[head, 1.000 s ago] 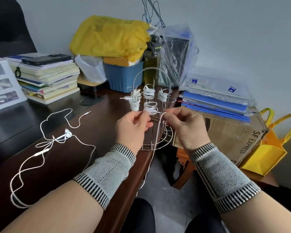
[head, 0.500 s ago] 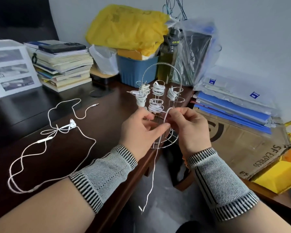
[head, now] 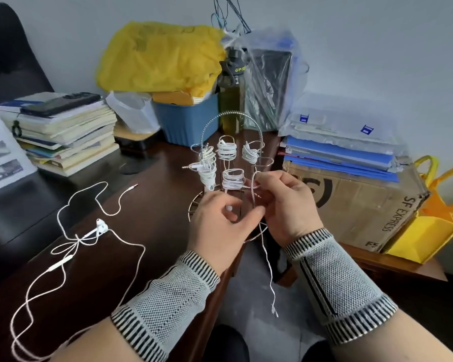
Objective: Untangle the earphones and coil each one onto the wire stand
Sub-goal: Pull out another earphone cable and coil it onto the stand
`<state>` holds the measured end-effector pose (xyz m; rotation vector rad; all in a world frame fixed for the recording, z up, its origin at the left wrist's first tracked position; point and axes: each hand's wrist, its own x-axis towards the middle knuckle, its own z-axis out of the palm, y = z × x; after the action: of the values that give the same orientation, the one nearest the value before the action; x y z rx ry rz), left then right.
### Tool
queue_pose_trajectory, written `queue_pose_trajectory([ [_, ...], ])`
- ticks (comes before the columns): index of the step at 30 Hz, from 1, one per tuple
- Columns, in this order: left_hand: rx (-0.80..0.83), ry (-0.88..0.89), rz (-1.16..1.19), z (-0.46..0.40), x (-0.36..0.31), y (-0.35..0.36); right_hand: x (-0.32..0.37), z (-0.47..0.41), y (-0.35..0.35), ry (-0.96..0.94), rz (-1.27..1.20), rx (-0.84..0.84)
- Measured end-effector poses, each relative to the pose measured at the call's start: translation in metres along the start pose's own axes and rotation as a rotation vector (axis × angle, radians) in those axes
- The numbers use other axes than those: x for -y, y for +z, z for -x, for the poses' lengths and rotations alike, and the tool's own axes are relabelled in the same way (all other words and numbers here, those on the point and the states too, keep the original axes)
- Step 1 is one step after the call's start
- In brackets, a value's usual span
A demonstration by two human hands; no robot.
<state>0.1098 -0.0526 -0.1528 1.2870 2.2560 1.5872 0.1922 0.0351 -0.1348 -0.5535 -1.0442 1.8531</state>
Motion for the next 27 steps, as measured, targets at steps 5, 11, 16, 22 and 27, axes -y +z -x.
queue_pose_trajectory([
  [5,-0.017,-0.018,-0.009,0.001,0.002,0.005,-0.001,0.000,0.004,0.022,-0.004,0.017],
  [11,-0.041,0.033,-0.063,-0.006,0.007,0.001,0.002,0.003,0.008,-0.028,0.035,0.066],
  [16,0.096,0.132,-0.354,-0.008,-0.007,-0.029,-0.003,0.006,0.002,0.034,-0.007,-0.002],
  [22,0.096,0.160,-0.332,-0.024,-0.034,-0.061,0.001,0.010,0.008,0.069,0.024,-0.060],
  [27,0.103,0.177,-0.192,-0.021,-0.038,-0.065,0.003,0.014,0.016,0.039,0.121,-0.053],
])
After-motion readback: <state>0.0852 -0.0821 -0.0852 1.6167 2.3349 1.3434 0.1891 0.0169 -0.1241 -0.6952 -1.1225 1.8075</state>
